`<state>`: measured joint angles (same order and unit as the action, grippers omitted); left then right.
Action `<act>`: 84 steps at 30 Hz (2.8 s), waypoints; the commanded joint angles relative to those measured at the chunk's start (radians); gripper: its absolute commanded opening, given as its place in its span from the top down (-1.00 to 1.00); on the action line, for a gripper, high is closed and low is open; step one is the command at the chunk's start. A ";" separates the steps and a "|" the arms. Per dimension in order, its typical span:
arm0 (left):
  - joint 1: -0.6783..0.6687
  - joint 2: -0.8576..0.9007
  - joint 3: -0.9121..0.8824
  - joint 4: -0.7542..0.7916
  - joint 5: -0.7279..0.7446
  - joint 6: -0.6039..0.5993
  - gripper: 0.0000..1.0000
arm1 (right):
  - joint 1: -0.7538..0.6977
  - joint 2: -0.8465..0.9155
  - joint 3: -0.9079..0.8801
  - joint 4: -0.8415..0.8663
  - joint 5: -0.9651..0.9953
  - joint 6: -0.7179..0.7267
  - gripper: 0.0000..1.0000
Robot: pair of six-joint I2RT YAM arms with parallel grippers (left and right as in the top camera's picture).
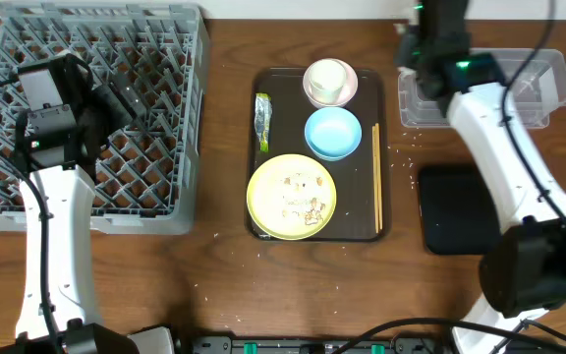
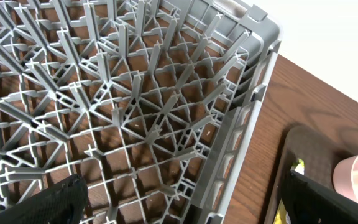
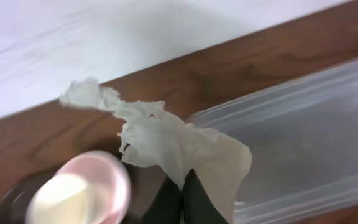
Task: Sort waste into correct bins and load items into the dishwasher
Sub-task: 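Carry the tissue to the clear plastic bin and open the right gripper, then return the right gripper to the tray and grasp the yellow snack wrapper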
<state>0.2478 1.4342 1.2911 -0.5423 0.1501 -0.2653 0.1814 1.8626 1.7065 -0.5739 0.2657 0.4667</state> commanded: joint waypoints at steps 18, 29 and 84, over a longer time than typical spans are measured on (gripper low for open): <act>0.005 -0.014 0.003 0.000 -0.005 -0.002 -1.00 | -0.206 0.134 -0.006 0.112 -0.142 0.012 -0.89; 0.005 -0.014 0.003 0.000 -0.005 -0.002 -1.00 | -0.121 -0.006 -0.006 0.156 -0.963 -0.042 -0.99; 0.005 -0.014 0.003 0.000 -0.005 -0.002 -1.00 | 0.349 0.028 0.032 0.071 0.061 0.063 0.97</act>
<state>0.2478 1.4342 1.2911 -0.5423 0.1501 -0.2653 0.6445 2.0327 1.7039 -0.4660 0.2180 0.4412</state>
